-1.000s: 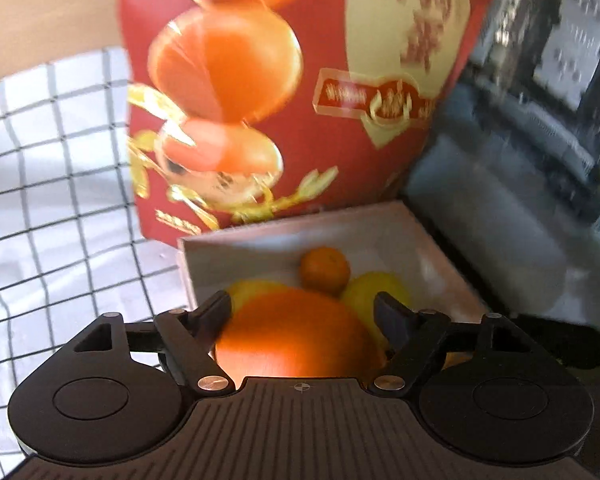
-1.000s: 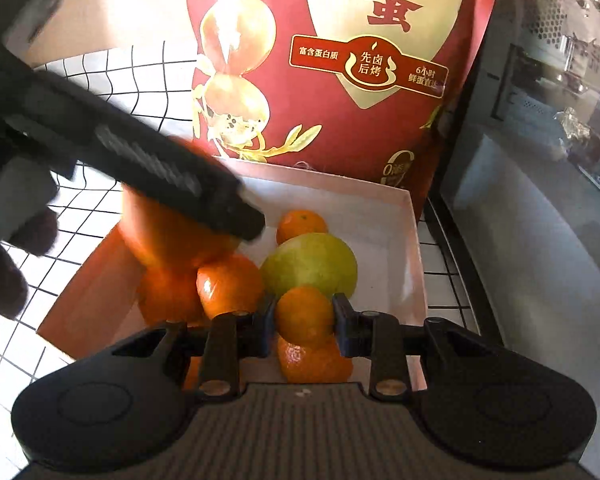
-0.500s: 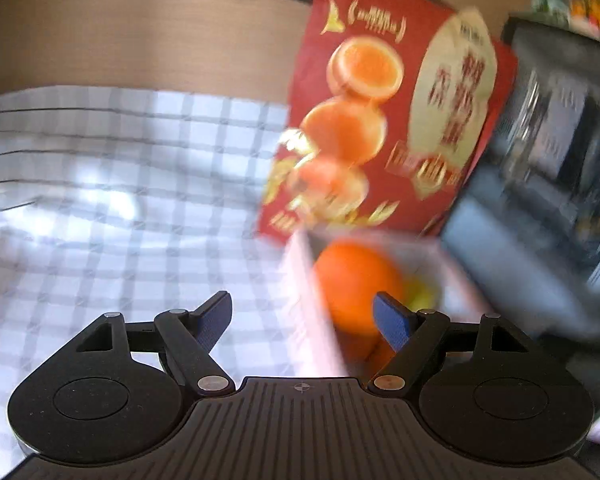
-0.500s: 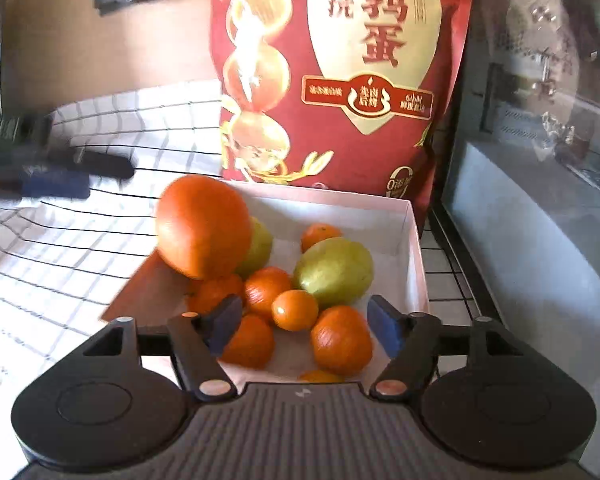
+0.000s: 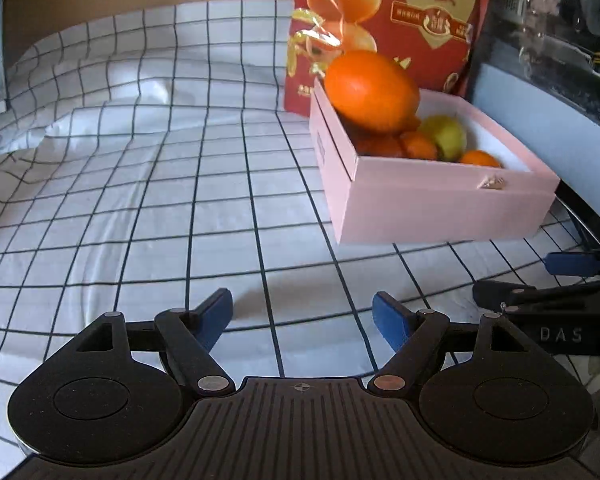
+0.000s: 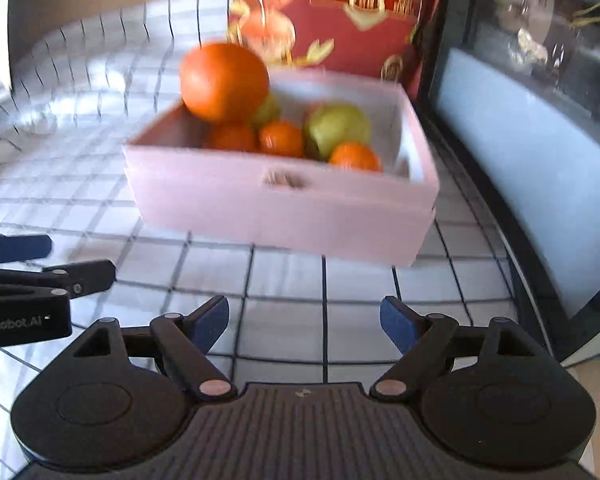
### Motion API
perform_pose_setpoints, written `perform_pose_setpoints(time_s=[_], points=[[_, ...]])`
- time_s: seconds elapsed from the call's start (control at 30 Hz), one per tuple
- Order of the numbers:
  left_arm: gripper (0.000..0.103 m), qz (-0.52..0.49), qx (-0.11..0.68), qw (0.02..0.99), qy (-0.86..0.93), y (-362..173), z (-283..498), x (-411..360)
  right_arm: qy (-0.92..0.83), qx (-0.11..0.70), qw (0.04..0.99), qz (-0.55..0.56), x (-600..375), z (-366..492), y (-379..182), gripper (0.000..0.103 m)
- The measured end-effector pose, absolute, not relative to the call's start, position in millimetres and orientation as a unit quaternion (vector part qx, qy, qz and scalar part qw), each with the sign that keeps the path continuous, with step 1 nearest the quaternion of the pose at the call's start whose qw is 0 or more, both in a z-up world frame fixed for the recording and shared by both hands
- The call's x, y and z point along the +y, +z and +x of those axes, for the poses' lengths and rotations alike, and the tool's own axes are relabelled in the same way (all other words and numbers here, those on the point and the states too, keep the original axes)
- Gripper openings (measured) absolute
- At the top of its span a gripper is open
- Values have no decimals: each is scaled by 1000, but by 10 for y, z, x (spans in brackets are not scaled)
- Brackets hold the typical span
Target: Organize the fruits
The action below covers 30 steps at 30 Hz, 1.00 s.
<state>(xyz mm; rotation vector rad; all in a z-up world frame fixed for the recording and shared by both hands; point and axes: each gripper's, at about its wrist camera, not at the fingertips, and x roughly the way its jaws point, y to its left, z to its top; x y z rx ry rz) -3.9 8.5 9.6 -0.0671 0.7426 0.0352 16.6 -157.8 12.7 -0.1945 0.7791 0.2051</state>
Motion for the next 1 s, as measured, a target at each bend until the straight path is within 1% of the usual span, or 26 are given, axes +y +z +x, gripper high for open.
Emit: perform_pose_setpoints(time_s=[0.1, 0.13, 0.17, 0.23, 0.4, 0.57, 1.0], points=[[83, -37, 354, 934, 25, 65, -19, 72, 83, 374, 919, -94, -1585, 220, 129, 93], [83, -33, 350, 936, 29, 55, -9, 59, 76, 372, 920, -97, -1588, 245, 126, 101], [83, -27, 347, 937, 35, 45, 2, 35, 68, 369, 921, -104, -1590, 273, 115, 103], [85, -8, 342, 939, 44, 19, 18, -37, 71, 364, 923, -104, -1611, 296, 110, 103], [87, -10, 336, 941, 47, 4, 40, -56, 93, 363, 926, -56, -1737, 357, 68, 103], [87, -9, 336, 941, 47, 7, 49, -61, 97, 331, 937, -56, -1744, 278, 18, 103], [87, -12, 336, 941, 45, 5, 51, -56, 98, 331, 937, -56, -1746, 269, 30, 103]])
